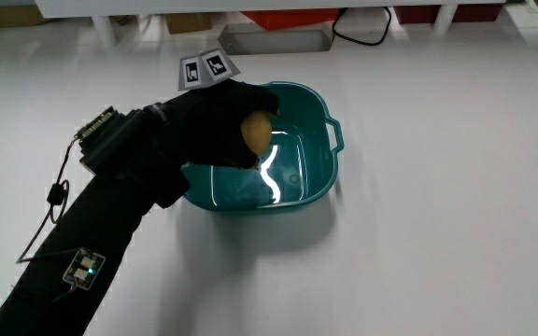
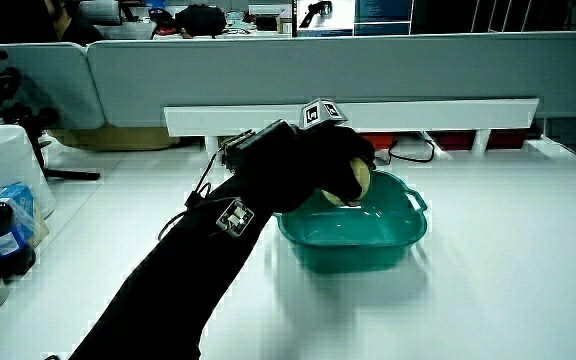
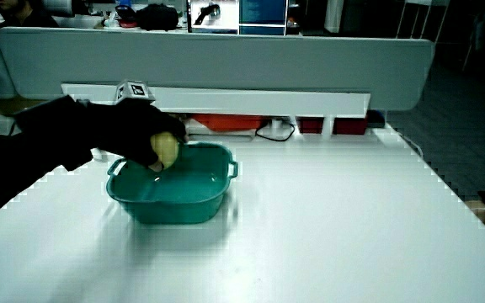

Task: Place pear into plate

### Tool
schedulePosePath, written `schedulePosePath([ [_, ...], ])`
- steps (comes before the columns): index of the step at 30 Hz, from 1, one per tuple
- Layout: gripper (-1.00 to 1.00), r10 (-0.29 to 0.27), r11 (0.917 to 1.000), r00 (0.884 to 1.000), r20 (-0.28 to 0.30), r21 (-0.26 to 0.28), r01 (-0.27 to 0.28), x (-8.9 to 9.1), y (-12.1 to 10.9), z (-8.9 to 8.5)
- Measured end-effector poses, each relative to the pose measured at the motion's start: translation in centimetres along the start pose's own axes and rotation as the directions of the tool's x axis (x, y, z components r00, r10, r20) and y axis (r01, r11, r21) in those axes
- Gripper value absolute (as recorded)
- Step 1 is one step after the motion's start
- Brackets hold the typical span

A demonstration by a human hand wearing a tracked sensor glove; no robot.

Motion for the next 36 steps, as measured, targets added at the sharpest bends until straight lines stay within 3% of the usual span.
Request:
schedulePosePath([
  [4,0.00,0.044,0.9989,0.999,-0.016,0.018,-0.043,-1.0,-0.1,0.1],
  [9,0.00,0.078,0.9970,0.997,0.009,0.006,-0.078,-2.4,0.8,-0.8],
  [11,0.00,0.097,0.9951,0.994,0.046,-0.025,-0.096,-2.7,1.6,-1.4],
  [14,0.00,0.145,0.9893,0.989,0.005,-0.009,-0.145,-2.3,2.5,-2.0],
  [15,0.00,0.127,0.9919,0.992,-0.009,-0.003,-0.127,-2.5,3.0,-2.2],
  [16,0.00,0.134,0.9909,0.990,-0.034,-0.005,-0.135,-4.3,4.5,-2.5],
  [18,0.00,0.165,0.9861,0.986,-0.035,-0.015,-0.166,-5.4,5.0,-3.3],
  [20,0.00,0.170,0.9854,0.984,-0.056,0.022,-0.169,-4.8,4.3,-3.8],
  [24,0.00,0.194,0.9809,0.980,-0.046,-0.002,-0.195,-5.1,4.6,-4.8],
  [30,0.00,0.231,0.9729,0.966,-0.114,0.009,-0.231,-4.8,5.5,-5.8],
  [31,0.00,0.247,0.9688,0.963,-0.106,-0.001,-0.248,-4.9,5.5,-6.0],
  [36,0.00,0.246,0.9692,0.966,-0.074,0.003,-0.246,-6.0,6.1,-6.5],
])
